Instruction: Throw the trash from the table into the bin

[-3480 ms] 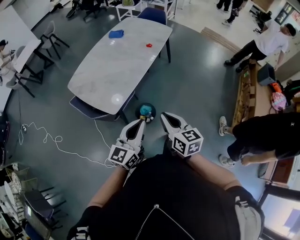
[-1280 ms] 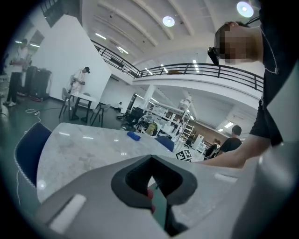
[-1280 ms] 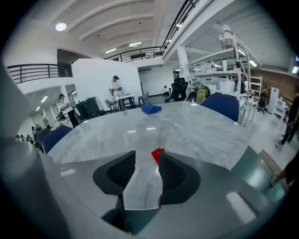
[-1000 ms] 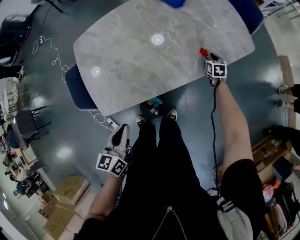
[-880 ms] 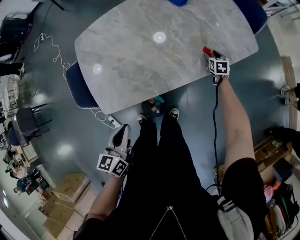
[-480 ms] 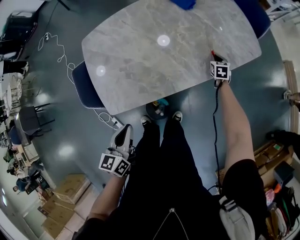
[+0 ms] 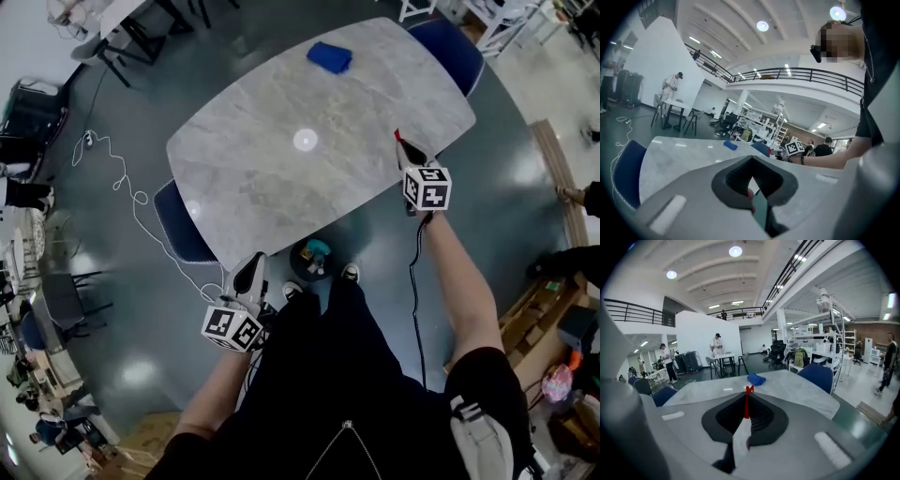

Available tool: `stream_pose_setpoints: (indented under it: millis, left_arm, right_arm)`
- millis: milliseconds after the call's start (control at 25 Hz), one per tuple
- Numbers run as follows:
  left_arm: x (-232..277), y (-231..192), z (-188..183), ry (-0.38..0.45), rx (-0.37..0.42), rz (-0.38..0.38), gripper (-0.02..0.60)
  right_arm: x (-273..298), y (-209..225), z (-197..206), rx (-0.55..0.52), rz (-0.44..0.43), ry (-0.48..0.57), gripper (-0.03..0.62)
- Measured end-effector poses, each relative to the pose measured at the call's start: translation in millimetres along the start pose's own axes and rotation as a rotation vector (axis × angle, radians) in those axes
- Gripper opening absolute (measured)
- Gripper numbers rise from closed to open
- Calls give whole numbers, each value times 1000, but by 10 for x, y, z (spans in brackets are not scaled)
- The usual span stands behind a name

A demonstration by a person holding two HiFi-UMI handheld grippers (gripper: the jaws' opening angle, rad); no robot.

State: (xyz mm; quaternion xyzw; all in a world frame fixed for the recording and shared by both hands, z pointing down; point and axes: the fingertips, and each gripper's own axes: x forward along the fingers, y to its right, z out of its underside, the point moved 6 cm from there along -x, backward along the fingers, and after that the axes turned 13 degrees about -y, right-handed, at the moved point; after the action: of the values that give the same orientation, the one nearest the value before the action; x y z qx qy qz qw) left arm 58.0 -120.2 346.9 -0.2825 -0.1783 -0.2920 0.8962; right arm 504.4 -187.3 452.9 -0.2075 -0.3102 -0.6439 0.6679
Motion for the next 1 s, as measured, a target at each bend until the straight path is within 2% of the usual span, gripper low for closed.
stream_pose_setpoints:
  millis: [160,320,480,600,720,1000]
  left_arm:
    - [224,-38,-478,64,90,77,0]
    - [171,119,-762,114,133,132,0]
    - [98,312,-921,150,175,199,0]
    - [6,392,-911,148,184,231,0]
    - [-84,390,-877,145,193,250,1]
    - [-341,310,-841,171,205,243,0]
  right_arm:
    - [-793,-250,-546,49,-33,172,31]
    - [-1548,-724,-560,122,-106,276,31]
    - [-2085,-1184,-411,198,-162,352,31]
    - [-2298,-1527,-279,230,-198,371,31]
    - [-2389,-1825,-224,217,-219,390,31]
    - [-2596,-2243,-212,199,-245,430,31]
